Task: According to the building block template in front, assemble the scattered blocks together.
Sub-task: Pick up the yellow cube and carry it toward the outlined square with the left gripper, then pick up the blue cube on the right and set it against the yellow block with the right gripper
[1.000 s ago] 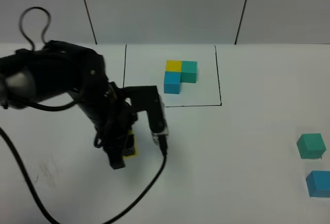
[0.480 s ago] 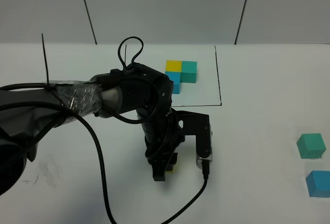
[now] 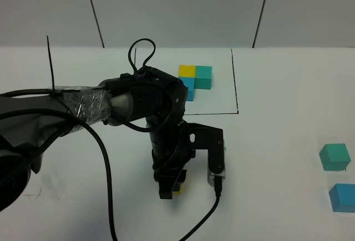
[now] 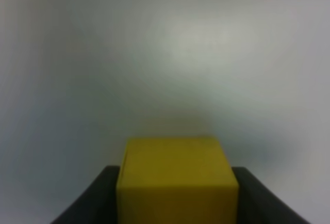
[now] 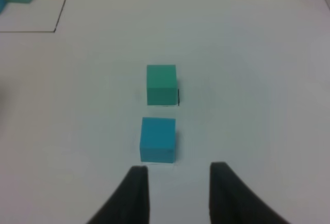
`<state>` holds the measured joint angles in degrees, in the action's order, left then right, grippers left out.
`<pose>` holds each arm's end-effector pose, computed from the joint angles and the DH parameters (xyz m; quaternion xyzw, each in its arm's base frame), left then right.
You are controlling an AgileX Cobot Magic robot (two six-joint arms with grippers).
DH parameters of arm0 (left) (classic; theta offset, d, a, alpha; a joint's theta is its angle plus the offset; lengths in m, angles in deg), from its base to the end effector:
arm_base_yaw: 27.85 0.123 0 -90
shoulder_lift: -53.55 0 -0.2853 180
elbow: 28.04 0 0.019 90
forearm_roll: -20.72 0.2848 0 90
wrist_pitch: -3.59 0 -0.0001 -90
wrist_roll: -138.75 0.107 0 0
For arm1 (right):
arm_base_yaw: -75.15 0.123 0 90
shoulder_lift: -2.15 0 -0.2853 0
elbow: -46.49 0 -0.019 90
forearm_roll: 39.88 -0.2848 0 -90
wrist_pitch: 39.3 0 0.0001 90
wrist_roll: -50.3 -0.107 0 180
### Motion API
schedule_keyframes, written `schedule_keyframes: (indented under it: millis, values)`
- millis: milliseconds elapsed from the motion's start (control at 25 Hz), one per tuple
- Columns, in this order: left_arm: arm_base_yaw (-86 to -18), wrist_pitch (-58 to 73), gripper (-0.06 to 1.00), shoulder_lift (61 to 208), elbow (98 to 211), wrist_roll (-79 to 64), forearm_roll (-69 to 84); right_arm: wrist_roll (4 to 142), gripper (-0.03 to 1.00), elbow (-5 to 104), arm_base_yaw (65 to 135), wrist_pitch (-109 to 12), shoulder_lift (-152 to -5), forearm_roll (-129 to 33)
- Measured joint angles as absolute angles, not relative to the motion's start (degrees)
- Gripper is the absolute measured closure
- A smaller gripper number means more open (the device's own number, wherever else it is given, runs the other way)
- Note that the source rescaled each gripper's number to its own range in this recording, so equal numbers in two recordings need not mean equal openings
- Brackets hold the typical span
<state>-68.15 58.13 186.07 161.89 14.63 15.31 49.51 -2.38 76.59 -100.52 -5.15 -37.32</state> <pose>0.3367 -0.2963 0.0893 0.7255 0.6867 -0.0354 0.0301 0.0380 -0.0032 0.2844 -0.0039 0.8542 -0.0122 0.5198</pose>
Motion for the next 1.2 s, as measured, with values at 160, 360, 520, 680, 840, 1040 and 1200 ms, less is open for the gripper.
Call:
schedule_keyframes:
  millis: [160,360,520,680,840,1040,1200]
  values:
    - [-68.15,65.66,0.62,186.99,166.20,9.39,15.57,49.51,0.97,-2.38,76.59,-100.52,-5.15,-37.32]
    - [-68.20,70.43,0.04,186.19,176.57,1.51,17.71,49.51,0.97,-2.38,76.59,-100.52,-5.15,-37.32]
    - [-68.20,71.91,-0.05,182.95,184.41,-8.10,22.76,49.51,0.97,-2.38,76.59,-100.52,-5.15,-37.32]
    - [-68.20,71.97,-0.02,175.50,187.13,-21.92,32.85,49.51,0.97,-2.38,76.59,-100.52,-5.15,-37.32]
    - [-65.97,71.97,0.18,166.41,187.24,-31.20,40.24,49.51,0.97,-2.38,76.59,-100.52,-5.15,-37.32]
    - [-59.40,72.02,0.38,153.61,187.24,-36.28,41.84,49.51,0.97,-2.38,76.59,-100.52,-5.15,-37.32]
    - [-55.92,72.02,0.40,141.14,187.31,-36.94,42.12,49.51,0.97,-2.38,76.59,-100.52,-5.15,-37.32]
